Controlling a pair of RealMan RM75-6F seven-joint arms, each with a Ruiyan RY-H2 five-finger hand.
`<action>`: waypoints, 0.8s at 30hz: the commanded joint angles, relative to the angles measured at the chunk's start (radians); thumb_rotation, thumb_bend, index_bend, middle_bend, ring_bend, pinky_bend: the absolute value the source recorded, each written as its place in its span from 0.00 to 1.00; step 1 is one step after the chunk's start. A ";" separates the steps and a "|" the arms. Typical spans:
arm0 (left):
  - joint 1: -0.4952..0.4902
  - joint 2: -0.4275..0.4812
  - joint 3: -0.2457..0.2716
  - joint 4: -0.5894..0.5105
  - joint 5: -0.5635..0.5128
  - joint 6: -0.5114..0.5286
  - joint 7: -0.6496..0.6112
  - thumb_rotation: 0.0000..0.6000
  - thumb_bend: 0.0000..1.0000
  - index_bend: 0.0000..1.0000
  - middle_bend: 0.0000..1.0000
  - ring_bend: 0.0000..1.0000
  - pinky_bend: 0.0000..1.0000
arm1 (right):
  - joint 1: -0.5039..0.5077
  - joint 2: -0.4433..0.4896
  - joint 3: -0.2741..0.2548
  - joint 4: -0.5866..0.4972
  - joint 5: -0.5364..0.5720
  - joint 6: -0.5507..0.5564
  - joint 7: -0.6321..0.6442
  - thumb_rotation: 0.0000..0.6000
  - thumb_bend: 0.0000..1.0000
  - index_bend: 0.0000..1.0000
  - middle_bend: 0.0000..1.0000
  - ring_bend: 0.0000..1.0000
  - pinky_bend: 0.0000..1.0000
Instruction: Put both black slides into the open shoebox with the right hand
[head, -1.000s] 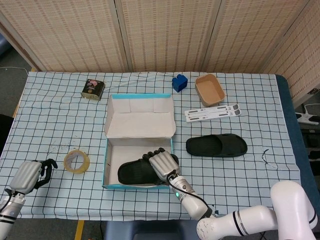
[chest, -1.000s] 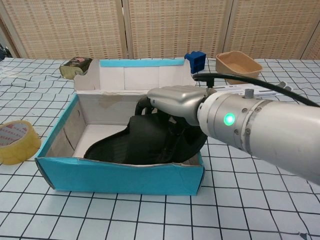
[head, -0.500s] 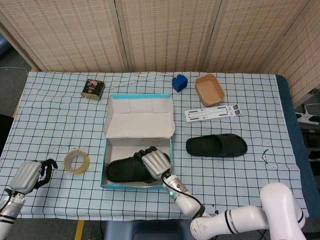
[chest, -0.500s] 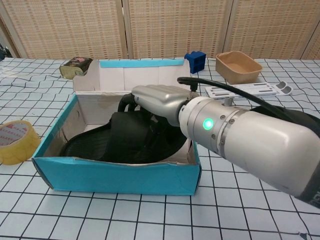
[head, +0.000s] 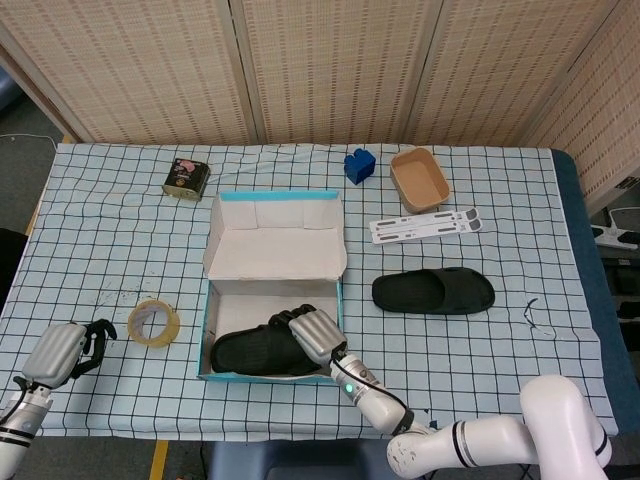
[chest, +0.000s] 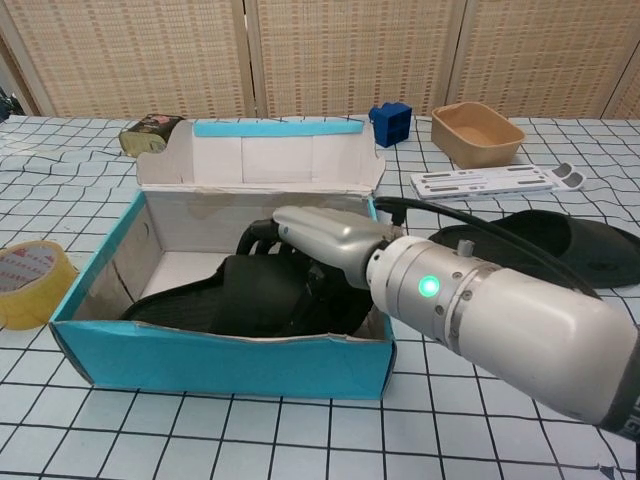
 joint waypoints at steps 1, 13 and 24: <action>0.000 0.001 0.000 -0.002 -0.002 -0.002 0.000 1.00 0.73 0.46 0.59 0.64 0.58 | -0.009 0.015 -0.008 0.011 -0.005 -0.035 0.028 1.00 0.00 0.50 0.43 0.25 0.18; -0.005 0.001 0.004 -0.006 -0.008 -0.023 0.016 1.00 0.73 0.46 0.59 0.64 0.58 | -0.024 0.147 0.016 -0.079 -0.064 -0.048 0.075 1.00 0.00 0.00 0.00 0.00 0.00; -0.008 0.013 0.003 -0.025 -0.023 -0.038 0.029 1.00 0.73 0.46 0.59 0.64 0.58 | -0.120 0.464 -0.015 -0.259 -0.079 0.065 0.018 1.00 0.00 0.00 0.00 0.00 0.00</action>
